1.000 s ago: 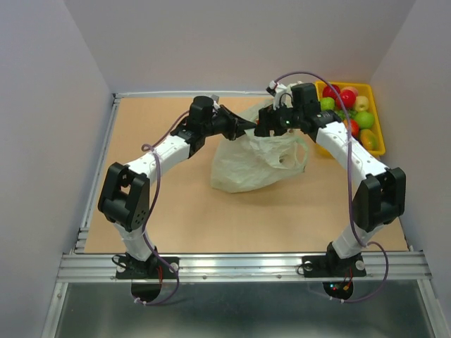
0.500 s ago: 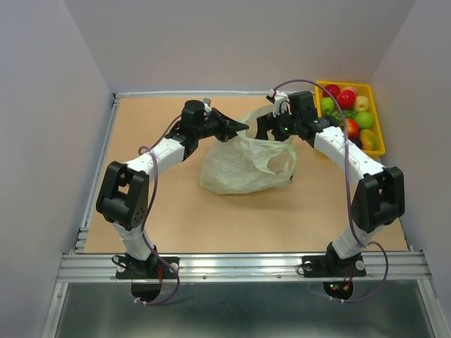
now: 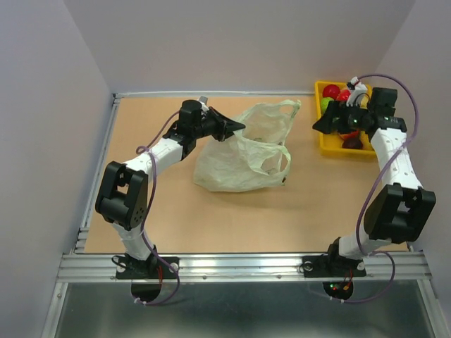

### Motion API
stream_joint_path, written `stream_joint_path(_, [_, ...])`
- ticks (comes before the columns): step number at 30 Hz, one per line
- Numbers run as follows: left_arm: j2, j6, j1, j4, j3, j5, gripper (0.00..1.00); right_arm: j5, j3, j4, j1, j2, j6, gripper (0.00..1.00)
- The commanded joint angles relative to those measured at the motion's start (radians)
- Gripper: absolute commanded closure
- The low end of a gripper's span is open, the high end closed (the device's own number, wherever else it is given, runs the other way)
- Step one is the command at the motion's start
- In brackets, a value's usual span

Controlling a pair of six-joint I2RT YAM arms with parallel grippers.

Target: Place the fake fruits into the plastic bag and tie a complex knot

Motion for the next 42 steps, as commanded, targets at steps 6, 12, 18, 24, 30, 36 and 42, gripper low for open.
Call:
stream_joint_path(6, [-0.043, 0.073, 0.006, 0.014, 0.036, -0.015, 1.0, 0.246, 0.236, -0.051, -0.04, 0.218, -0.07, 0.07])
stream_joint_path(12, [-0.043, 0.081, 0.009, 0.024, 0.028, -0.009, 1.0, 0.356, 0.431, -0.054, -0.04, 0.438, -0.191, 0.14])
stream_joint_path(18, [-0.042, 0.099, 0.012, 0.018, 0.033, -0.017, 1.0, 0.413, 0.502, -0.079, -0.041, 0.54, -0.386, 0.18])
stream_joint_path(24, [-0.032, 0.096, 0.013, 0.017, 0.036, -0.017, 1.0, 0.449, 0.563, -0.086, -0.041, 0.623, -0.457, 0.18])
stream_joint_path(30, [-0.031, 0.096, 0.012, 0.024, 0.03, -0.011, 1.0, 0.452, 0.602, -0.088, -0.04, 0.7, -0.477, 0.18])
stream_joint_path(36, [-0.032, 0.092, 0.013, 0.032, 0.022, -0.009, 1.0, 0.441, 0.608, -0.088, -0.04, 0.752, -0.485, 0.2])
stream_joint_path(42, [-0.036, 0.095, 0.016, 0.032, 0.014, -0.011, 1.0, 0.43, 0.57, -0.086, -0.04, 0.703, -0.466, 0.46])
